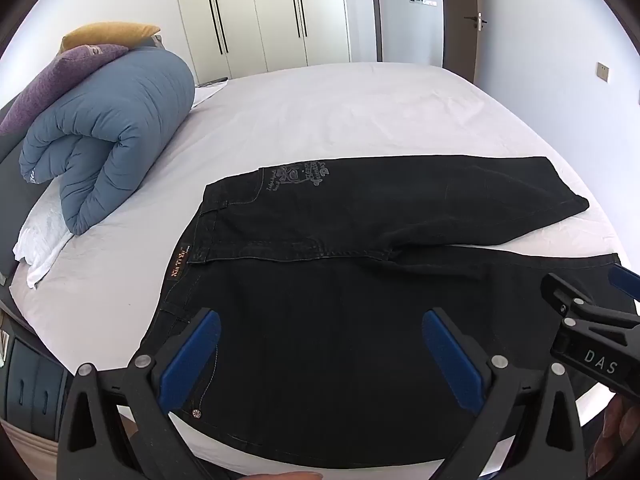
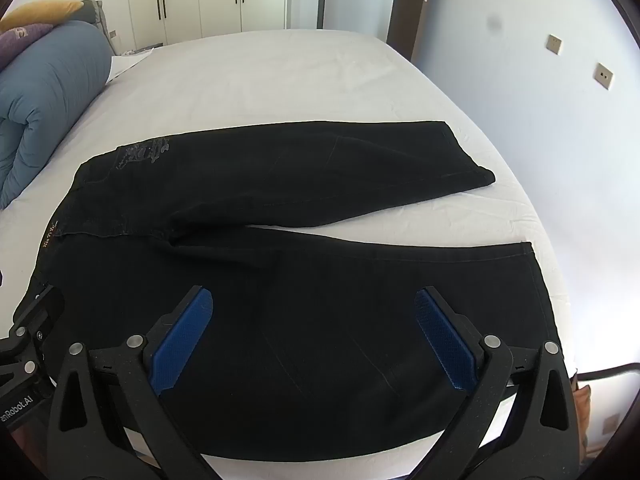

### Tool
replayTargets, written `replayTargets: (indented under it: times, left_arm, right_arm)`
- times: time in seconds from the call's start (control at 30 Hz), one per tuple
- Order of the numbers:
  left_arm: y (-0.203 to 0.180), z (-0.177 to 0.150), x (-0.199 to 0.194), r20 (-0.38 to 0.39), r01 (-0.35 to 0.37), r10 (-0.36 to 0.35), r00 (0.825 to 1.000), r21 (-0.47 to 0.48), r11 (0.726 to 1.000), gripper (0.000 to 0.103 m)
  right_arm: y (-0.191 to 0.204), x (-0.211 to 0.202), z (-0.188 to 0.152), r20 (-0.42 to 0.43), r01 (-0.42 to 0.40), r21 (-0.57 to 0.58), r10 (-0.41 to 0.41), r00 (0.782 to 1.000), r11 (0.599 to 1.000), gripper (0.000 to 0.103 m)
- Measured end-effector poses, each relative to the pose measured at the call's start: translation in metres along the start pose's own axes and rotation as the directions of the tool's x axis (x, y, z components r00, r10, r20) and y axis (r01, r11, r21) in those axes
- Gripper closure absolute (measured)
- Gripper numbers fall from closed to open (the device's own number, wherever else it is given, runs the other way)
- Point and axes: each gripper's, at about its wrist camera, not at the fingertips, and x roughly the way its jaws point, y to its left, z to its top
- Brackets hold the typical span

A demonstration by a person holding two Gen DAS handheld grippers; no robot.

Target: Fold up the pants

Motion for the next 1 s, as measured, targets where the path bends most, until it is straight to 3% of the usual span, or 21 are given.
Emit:
replayTargets:
  times: [1.0]
  left_arm:
    - [-0.0013,-0.0024,-0.0041,0.003,0.003,-0.003,1.0,-0.001,1.0,0.0]
  right_arm:
    - [0.0017,0.002,-0.0068,-0.01,0.0,-0.002,0.0,1.0,1.0,0.0]
